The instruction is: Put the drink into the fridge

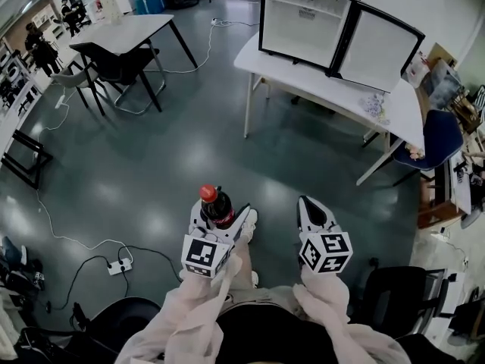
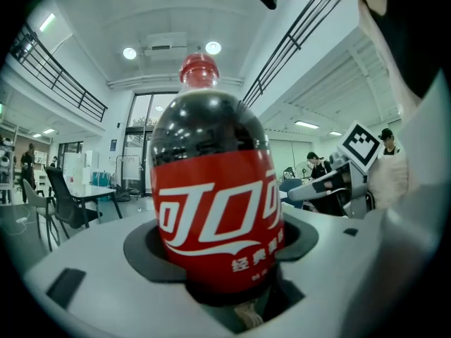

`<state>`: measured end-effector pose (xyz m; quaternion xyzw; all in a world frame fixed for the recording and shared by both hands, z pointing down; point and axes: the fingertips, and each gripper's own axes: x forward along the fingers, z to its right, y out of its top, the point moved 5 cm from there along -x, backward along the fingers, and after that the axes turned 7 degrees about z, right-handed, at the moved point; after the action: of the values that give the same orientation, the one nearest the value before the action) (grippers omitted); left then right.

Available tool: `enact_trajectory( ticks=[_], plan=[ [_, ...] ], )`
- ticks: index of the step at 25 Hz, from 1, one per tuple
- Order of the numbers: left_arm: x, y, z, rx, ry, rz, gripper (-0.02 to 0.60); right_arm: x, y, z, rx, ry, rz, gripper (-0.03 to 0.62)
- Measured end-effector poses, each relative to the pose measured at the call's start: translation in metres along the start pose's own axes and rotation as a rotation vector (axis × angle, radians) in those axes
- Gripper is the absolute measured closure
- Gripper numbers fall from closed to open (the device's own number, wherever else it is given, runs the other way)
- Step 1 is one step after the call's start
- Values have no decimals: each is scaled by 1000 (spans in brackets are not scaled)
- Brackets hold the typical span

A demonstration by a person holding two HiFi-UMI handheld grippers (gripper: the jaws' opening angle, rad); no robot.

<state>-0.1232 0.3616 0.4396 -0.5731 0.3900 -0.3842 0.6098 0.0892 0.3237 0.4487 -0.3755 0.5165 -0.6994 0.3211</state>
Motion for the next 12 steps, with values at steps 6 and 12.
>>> enact_trajectory(
  ticks=[6, 12],
  plan=[
    [21, -7, -10, -4, -8, -9, 252, 21, 1, 11, 13, -12, -5, 580],
    [55, -8, -36, -4, -11, -8, 252, 55, 14, 27, 18, -35, 6, 580]
  ],
)
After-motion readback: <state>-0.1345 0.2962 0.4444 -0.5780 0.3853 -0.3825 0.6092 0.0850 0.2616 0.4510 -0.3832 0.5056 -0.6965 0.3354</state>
